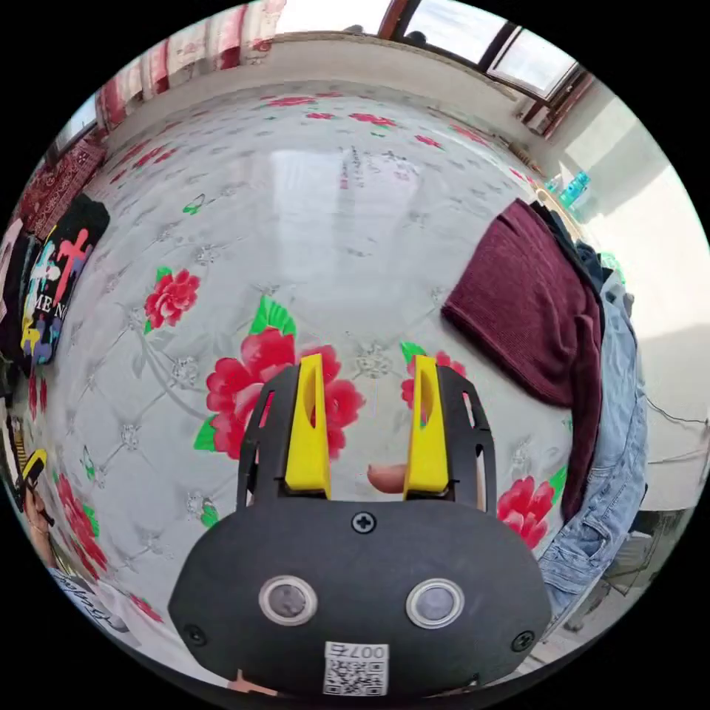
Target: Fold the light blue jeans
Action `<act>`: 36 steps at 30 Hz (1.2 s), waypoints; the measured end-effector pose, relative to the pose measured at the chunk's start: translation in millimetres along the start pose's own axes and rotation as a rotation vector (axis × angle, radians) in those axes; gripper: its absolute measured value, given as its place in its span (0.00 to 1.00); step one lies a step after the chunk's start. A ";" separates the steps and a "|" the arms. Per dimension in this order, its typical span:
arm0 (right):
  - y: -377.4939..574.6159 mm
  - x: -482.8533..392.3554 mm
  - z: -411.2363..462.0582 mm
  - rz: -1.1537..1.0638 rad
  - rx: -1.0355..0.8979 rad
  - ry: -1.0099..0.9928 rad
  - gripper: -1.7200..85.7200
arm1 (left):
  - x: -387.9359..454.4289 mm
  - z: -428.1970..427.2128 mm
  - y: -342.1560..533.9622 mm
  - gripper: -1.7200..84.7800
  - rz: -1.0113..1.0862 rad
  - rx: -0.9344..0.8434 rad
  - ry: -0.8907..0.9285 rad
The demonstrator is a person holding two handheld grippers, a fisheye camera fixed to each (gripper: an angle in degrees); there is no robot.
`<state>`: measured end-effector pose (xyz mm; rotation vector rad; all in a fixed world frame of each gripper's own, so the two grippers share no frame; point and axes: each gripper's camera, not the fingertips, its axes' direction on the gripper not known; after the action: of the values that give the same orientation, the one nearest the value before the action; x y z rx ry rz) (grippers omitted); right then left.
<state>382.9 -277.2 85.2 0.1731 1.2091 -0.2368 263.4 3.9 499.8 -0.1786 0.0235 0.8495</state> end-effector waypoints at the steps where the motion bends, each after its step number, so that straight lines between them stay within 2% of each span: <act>1: 17.0 32.5 -6.6 0.061 0.010 0.004 0.17 | 12.2 1.0 6.3 0.10 0.034 -0.003 -0.027; 4: 77.9 113.9 -19.6 0.229 0.007 0.056 0.17 | 36.7 6.9 9.9 0.12 0.112 -0.033 -0.101; 8: 181.9 226.7 -22.6 0.423 -0.130 0.207 0.17 | 42.3 10.4 14.4 0.12 0.110 -0.020 -0.130; 13: 278.2 312.5 -14.5 0.532 -0.280 0.296 0.16 | 45.0 12.2 13.6 0.12 0.116 -0.049 -0.153; 14: 297.7 322.9 -2.2 0.524 -0.324 0.261 0.15 | 44.7 12.6 11.5 0.12 0.105 -0.066 -0.158; 17: 322.2 334.3 -4.8 0.531 -0.151 0.229 0.13 | 40.5 11.9 13.3 0.11 0.084 -0.068 -0.155; 20: 329.7 361.4 0.8 0.603 -0.123 0.081 0.09 | 35.5 9.7 23.6 0.10 0.045 -0.016 -0.157; 22: 329.9 375.8 1.7 0.623 -0.148 0.061 0.07 | 33.7 7.7 28.0 0.08 -0.010 0.000 -0.165; 24: 327.3 376.7 -1.4 0.544 -0.148 0.040 0.05 | 33.0 2.1 28.7 0.03 -0.105 -0.049 -0.143; 25: 326.8 371.9 -7.2 0.479 -0.121 0.021 0.05 | 38.7 -8.8 32.8 0.02 -0.104 -0.009 -0.063; 26: 327.8 365.4 -14.3 0.435 -0.078 -0.030 0.04 | 48.7 -23.5 41.2 0.02 -0.054 0.067 0.035; 28: 330.8 349.1 -29.5 0.376 0.024 -0.139 0.03 | 64.4 -39.6 54.6 0.02 0.015 0.105 0.141; 32: 340.3 281.7 -60.8 0.266 0.168 -0.344 0.03 | 87.9 -54.6 92.6 0.07 0.142 0.031 0.304; 36: 348.3 201.1 -75.3 0.129 0.168 -0.481 0.03 | 82.9 -59.4 130.3 0.09 0.180 -0.044 0.425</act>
<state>476.9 59.6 -127.4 0.3192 0.6975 -0.2498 223.6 140.0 414.4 -0.4005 0.4247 0.9787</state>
